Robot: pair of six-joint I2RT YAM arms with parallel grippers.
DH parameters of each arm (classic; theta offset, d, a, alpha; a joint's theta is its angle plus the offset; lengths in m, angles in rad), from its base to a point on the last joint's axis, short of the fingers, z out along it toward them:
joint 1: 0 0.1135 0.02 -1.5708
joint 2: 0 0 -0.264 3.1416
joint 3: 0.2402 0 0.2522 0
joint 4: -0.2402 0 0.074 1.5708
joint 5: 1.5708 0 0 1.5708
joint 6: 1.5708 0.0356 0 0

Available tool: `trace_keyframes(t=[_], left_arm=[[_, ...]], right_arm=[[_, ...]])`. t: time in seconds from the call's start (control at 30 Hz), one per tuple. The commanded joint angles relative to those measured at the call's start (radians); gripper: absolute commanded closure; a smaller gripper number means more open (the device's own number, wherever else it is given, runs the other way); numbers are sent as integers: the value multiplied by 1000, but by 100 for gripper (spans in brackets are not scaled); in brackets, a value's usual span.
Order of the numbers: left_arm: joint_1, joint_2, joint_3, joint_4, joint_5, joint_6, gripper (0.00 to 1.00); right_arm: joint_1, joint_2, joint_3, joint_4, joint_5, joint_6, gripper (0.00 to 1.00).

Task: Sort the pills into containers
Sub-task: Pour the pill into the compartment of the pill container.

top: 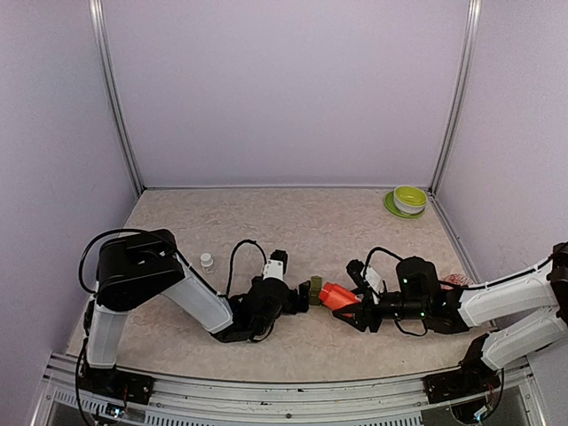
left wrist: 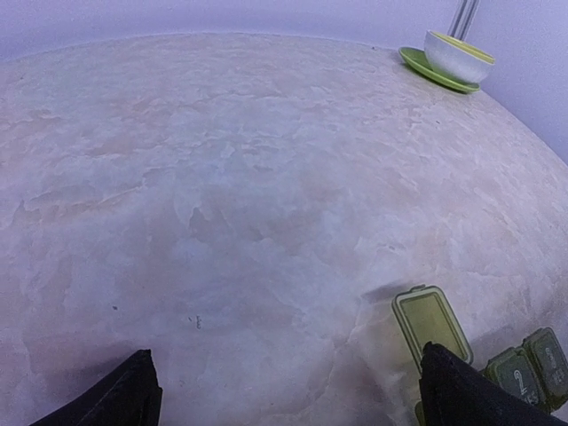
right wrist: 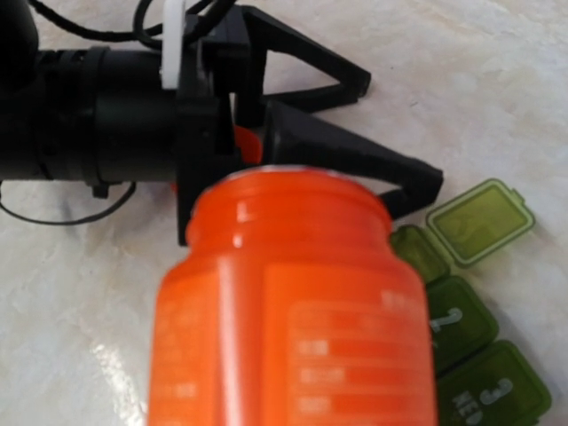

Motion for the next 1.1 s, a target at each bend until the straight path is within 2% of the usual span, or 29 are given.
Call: trace_keyframes(t=[0.0,0.2,0.47,1.07], left_arm=[[-1,33,-6,-54,-62,34,1],[0,24,-3,-75,-58,64,1],[2,37,12,-75,26,80,1],[16,57,25,-62,66,39,1]], right_arm=[[-8,1,23,12,-1,-6,82],[-8,-5,28,0,0,-12,82],[-8,-14,50,-40,-2,-16,82],[-8,-9,85,-126,12,-25,82]])
